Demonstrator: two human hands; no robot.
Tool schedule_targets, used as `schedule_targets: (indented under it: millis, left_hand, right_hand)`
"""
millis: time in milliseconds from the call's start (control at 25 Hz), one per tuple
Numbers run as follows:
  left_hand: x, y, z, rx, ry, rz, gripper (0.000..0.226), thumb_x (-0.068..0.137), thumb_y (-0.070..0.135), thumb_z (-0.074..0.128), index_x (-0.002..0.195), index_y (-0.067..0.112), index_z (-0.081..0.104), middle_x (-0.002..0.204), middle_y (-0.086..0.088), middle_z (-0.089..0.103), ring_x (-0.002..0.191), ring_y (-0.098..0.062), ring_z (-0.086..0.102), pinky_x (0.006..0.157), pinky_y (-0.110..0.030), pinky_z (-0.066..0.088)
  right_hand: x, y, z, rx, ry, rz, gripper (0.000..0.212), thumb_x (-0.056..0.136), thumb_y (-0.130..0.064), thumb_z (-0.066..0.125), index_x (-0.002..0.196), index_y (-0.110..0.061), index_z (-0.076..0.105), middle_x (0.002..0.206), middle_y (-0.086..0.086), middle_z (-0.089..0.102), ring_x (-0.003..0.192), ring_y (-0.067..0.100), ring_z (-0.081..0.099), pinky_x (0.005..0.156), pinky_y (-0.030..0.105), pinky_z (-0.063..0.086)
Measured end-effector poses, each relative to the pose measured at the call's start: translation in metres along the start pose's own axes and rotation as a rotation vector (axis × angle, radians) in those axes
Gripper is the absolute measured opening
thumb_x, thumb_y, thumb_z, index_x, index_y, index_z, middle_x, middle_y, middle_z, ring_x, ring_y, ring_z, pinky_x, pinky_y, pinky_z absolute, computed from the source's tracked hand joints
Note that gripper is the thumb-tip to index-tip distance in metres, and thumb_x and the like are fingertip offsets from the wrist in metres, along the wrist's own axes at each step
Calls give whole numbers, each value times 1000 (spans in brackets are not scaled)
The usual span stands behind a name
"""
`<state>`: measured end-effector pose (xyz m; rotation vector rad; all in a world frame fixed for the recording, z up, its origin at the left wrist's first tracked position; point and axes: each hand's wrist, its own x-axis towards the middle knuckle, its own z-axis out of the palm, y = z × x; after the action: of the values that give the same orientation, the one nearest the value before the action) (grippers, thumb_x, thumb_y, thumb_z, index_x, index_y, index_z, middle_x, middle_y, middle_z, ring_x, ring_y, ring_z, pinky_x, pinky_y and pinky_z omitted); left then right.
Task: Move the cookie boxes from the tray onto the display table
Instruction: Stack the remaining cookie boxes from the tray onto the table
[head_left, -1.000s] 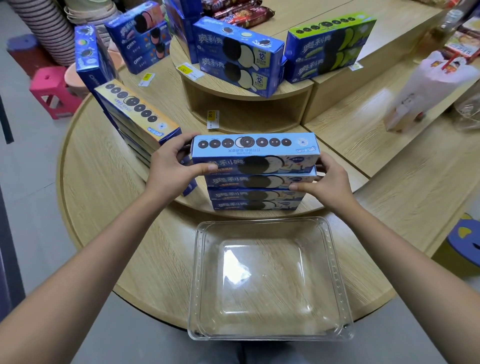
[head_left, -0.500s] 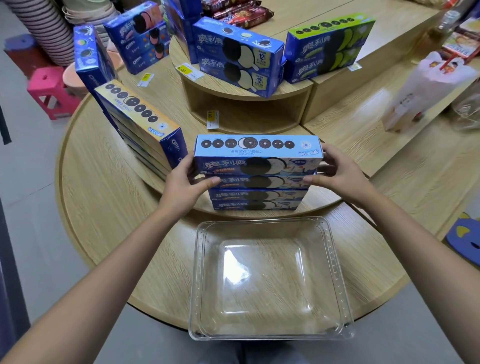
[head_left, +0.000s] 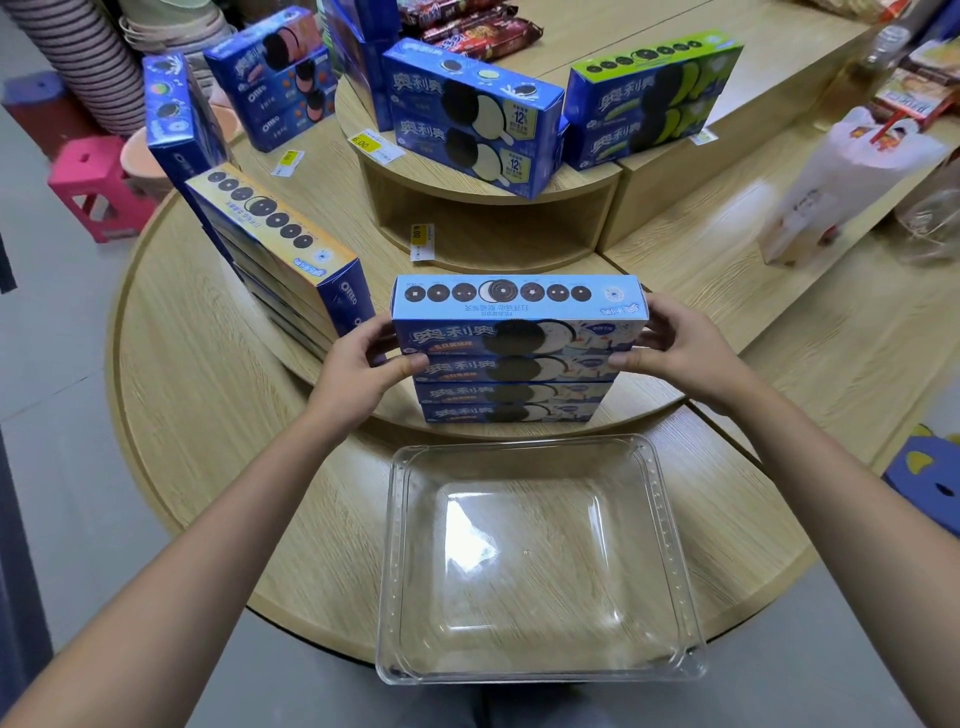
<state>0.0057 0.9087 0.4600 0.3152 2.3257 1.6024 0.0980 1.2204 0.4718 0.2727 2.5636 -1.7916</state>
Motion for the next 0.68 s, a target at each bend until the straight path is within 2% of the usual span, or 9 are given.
schedule_targets:
  millis: [160,280,440,560,680]
  left_hand:
    - [0,2,-2,69,-9,17,48,82,8,64,128,15,51,122,1,60,116,-15,55,102,-42,45]
    - [1,4,-2,106,-4,23,47,83,9,63,129,14,52,124,-1,61,116,-14,54,102,-40,44]
    - [-3,5,1,95,4,21,46,83,9,63,128,12,54,118,3,61,113,-13,55,102,-40,45]
    - [-3,4,1,82,19,15,45,83,11,64,127,12,54,122,-1,62,115,-15,56,101,-40,45]
    - [-5,6,4,142,33,27,43,85,12,62,127,13,54,124,-4,62,113,-13,55,98,-37,46]
  right_hand:
    - [-4,-1,0,-12,2,-8,52,71,0,73,115,-18,52,108,-2,63,95,4,64,78,14,53]
    - [-2,0,-1,-64,6,-19,53,71,-4,73,117,-21,52,110,-3,62,98,5,62,82,15,53]
    - [-2,2,0,-90,26,-41,54,72,-5,73,119,-22,52,108,-9,63,93,-5,62,82,12,50]
    - [-1,3,2,-92,32,-35,53,75,-6,71,123,-18,51,112,-3,63,98,3,62,85,18,52]
    - [-2,5,5,-96,49,-26,57,76,-8,70,128,-15,48,116,1,62,97,-2,61,84,15,51]
